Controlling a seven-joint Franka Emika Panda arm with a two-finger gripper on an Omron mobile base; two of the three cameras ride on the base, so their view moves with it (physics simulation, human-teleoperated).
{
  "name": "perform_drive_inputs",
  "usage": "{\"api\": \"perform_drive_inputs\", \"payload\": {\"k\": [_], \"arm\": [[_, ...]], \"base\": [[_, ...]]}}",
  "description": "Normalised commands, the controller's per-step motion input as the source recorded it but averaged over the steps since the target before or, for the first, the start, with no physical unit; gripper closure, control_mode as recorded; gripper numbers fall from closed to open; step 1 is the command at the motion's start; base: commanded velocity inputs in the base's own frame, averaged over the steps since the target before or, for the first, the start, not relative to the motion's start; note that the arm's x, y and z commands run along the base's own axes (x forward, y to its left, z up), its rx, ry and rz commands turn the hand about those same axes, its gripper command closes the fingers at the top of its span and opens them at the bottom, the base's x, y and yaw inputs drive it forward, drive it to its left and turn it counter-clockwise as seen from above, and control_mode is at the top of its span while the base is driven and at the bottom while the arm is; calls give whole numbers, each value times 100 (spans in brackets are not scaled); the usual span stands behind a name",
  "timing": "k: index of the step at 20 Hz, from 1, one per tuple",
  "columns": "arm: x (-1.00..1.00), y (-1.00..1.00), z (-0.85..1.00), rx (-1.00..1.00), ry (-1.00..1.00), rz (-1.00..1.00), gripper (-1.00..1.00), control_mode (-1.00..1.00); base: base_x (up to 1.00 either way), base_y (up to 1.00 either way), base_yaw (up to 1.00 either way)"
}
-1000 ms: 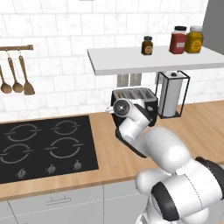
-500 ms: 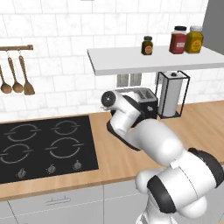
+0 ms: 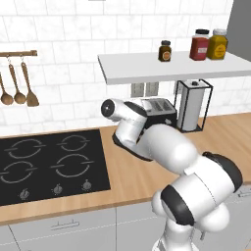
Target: Start the toaster. Once the lever pops up, take the bread to the plate on the dining counter.
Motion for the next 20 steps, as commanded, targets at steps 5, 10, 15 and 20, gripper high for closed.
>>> {"api": "perform_drive_inputs", "payload": {"k": [5,10,15,20], "arm": [[4,-15,-5,0,-2,4,-100,-100],[0,-30,0,4,-8,4,-100,-100],[0,-14,0,1,-1,1,-100,-100],[0,0,0,0,0,0,-100,-100]], "base": [[0,0,0],[0,0,0],[0,0,0],[0,0,0]]}}
